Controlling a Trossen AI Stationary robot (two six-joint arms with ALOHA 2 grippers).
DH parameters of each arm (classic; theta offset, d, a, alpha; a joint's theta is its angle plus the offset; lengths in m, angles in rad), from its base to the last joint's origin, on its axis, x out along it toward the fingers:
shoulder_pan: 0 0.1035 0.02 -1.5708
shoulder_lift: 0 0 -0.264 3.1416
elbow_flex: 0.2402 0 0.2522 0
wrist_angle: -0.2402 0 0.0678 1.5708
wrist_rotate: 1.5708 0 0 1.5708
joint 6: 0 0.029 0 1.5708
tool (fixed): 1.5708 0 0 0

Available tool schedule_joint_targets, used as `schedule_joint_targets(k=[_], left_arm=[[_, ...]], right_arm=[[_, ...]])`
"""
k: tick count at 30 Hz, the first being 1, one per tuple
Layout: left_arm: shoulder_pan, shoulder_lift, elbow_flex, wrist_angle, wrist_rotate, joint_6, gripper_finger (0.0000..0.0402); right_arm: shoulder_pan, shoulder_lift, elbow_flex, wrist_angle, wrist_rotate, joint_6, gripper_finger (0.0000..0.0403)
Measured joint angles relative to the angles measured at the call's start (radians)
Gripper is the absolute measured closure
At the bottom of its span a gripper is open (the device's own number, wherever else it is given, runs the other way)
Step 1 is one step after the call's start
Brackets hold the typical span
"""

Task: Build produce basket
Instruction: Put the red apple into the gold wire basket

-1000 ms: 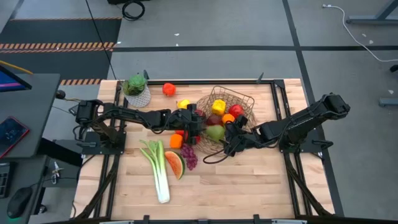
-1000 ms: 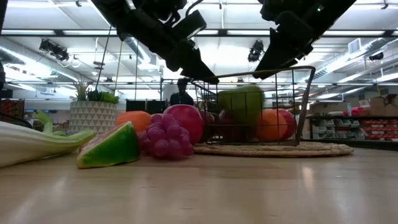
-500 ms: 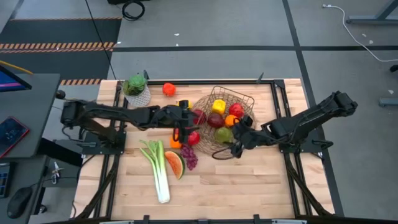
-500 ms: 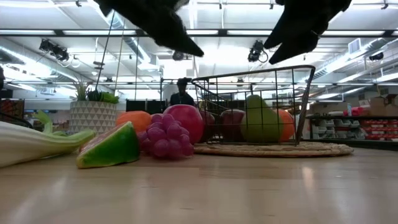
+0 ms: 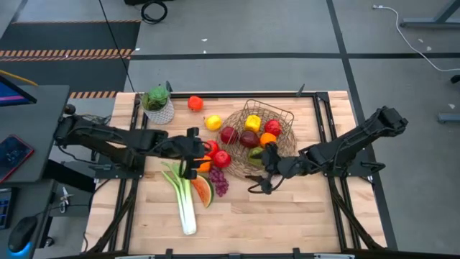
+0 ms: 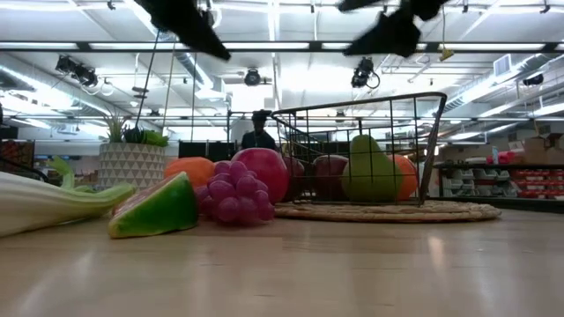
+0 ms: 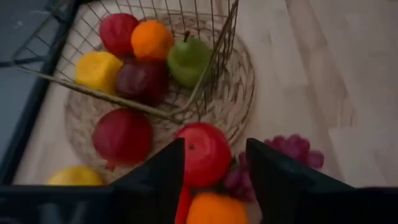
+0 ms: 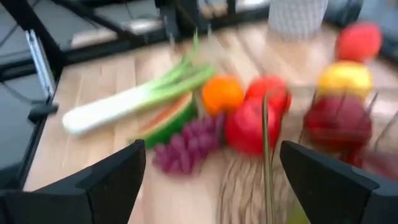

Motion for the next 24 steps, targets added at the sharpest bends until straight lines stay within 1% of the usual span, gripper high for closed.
schedule_joint_targets(k=[2, 3, 5, 8, 11, 14, 17, 21, 24], left_arm=[[-0.020, -0.010, 0.002, 0.038, -0.023, 0.005, 0.0238], [-0.026, -0.018, 0.002, 0.031, -0.026, 0.011, 0.0243], [-0.035, -0.022, 0.001, 0.041, -0.030, 0.035, 0.0251], [-0.040, -0.021, -0.031, 0.103, -0.041, 0.081, 0.0262], [-0.034, -0.021, -0.108, 0.210, -0.084, 0.112, 0.0270], [-0.020, -0.031, -0.169, 0.229, -0.129, 0.114, 0.0276], [0.013, -0.050, -0.228, 0.218, -0.164, 0.110, 0.0280], [0.113, -0.081, -0.256, 0.236, -0.156, 0.138, 0.0286], [0.215, -0.095, -0.255, 0.226, -0.093, 0.144, 0.0291]], right_arm=[[-0.010, 0.029, 0.001, 0.096, 0.019, -0.076, 0.0028], [-0.022, 0.047, 0.000, 0.144, 0.020, -0.123, 0.0028], [-0.050, 0.074, 0.000, 0.243, 0.001, -0.221, 0.0028], [-0.106, 0.083, 0.037, 0.295, -0.016, -0.290, 0.0028], [-0.156, 0.064, 0.099, 0.254, -0.016, -0.321, 0.0028], [-0.182, 0.034, 0.159, 0.191, -0.015, -0.363, 0.0028], [-0.188, 0.010, 0.201, 0.165, -0.001, -0.438, 0.0028], [-0.196, -0.015, 0.260, 0.167, 0.040, -0.581, 0.0028], [-0.208, -0.025, 0.314, 0.151, 0.068, -0.649, 0.0028]])
